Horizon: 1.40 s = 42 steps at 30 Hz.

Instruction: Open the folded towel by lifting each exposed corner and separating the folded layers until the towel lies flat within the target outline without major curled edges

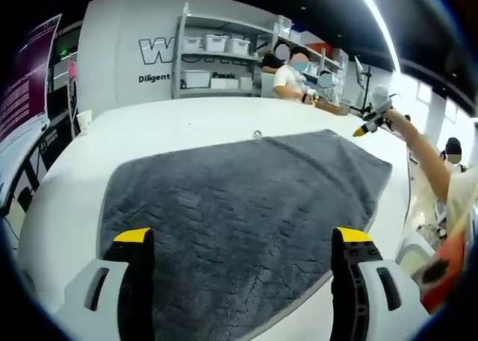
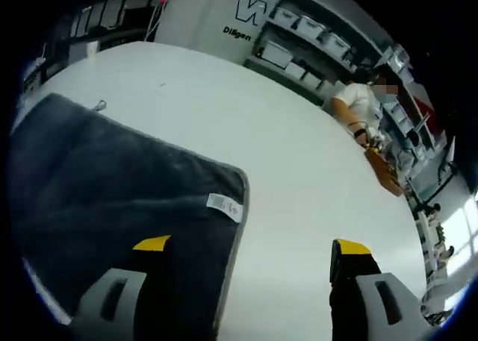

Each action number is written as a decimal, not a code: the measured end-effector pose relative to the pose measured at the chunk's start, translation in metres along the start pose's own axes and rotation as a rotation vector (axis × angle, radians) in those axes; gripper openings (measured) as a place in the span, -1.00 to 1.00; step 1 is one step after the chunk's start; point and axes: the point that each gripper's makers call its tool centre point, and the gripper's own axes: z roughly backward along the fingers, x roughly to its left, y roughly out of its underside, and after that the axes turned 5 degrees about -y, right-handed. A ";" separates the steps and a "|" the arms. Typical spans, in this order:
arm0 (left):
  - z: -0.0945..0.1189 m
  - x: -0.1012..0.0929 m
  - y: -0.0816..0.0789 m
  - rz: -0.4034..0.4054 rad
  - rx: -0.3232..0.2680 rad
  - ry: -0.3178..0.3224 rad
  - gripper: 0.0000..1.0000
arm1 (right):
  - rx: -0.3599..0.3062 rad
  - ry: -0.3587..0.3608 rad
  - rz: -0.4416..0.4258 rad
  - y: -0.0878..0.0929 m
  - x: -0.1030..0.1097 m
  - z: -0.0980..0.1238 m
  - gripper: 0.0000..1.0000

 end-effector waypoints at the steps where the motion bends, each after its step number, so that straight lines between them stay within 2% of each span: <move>1: 0.000 0.000 -0.001 -0.001 0.000 0.000 0.93 | -0.008 -0.017 -0.002 0.002 0.005 0.004 0.80; 7: 0.001 0.004 -0.004 0.000 -0.001 -0.015 0.93 | -0.064 -0.117 -0.020 0.016 0.040 0.026 0.90; 9: 0.000 0.005 -0.005 -0.002 0.001 -0.019 0.93 | -0.097 -0.186 -0.041 0.019 0.056 0.029 0.96; 15: -0.001 0.008 -0.012 -0.024 -0.003 -0.026 0.93 | -0.132 -0.268 -0.027 0.030 0.081 0.038 0.98; 21: -0.010 0.019 -0.026 -0.040 -0.008 -0.039 0.93 | -0.171 -0.301 -0.007 0.036 0.099 0.051 0.98; 26: -0.015 0.031 -0.041 -0.060 -0.015 -0.070 0.93 | -0.206 -0.377 0.018 0.040 0.123 0.063 0.98; 31: -0.031 0.041 -0.061 -0.069 -0.044 -0.045 0.95 | -0.230 -0.402 0.026 0.043 0.133 0.073 0.98; 36: -0.045 0.050 -0.070 -0.127 -0.031 -0.043 0.97 | -0.256 -0.431 0.026 0.042 0.143 0.084 0.98; 39: -0.056 0.058 -0.078 -0.105 -0.053 -0.030 0.96 | -0.278 -0.440 0.039 0.039 0.151 0.093 0.98; 42: -0.070 0.068 -0.077 -0.077 -0.037 -0.015 0.96 | -0.289 -0.449 0.058 0.037 0.157 0.100 0.98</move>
